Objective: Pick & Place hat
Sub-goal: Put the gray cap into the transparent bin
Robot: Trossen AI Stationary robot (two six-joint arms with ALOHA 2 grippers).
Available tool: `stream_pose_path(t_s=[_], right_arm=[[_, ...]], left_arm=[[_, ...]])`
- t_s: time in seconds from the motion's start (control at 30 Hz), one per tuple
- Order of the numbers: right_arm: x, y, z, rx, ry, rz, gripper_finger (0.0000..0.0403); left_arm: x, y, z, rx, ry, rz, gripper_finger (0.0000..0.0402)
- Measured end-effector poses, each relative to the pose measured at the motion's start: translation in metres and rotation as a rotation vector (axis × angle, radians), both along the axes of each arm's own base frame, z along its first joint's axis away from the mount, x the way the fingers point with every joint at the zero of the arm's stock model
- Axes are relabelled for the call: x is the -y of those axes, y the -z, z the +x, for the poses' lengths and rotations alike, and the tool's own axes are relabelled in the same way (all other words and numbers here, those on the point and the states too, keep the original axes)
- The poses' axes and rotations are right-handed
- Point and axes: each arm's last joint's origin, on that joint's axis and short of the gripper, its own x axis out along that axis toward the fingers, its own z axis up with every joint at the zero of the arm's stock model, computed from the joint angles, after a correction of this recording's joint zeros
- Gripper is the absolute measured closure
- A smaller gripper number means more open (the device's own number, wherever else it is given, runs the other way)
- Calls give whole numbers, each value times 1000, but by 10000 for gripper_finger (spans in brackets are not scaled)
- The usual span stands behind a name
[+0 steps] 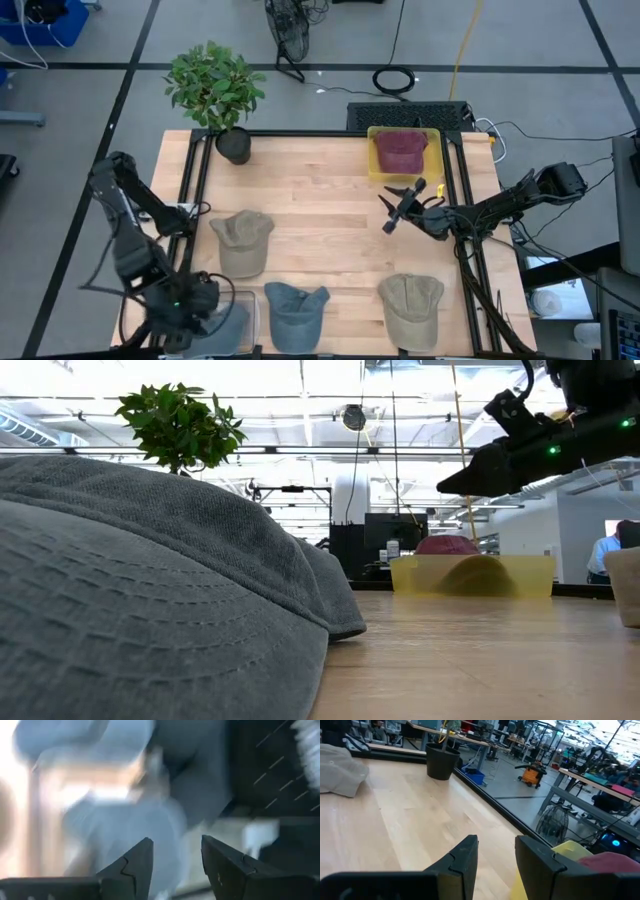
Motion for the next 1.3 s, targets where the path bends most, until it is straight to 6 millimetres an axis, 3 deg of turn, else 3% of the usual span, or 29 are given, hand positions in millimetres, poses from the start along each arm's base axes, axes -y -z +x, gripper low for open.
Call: stream_pose_path(t_s=[0.1,0.2,0.47,0.73,1.3], right_arm=[[0,1,0,-3,-12,6,282],[0,2,0,-12,-19,18,282],[0,4,0,-23,-18,22,282],[0,4,0,-18,-16,29,282],[0,5,-1,-21,-15,33,282]], left_arm=[[12,-11,3,180,-34,-83,232],[18,-4,3,230,-1,-84,232],[36,34,9,55,27,-127,231],[59,39,20,111,93,-281,231],[65,86,20,-190,60,-95,231]])
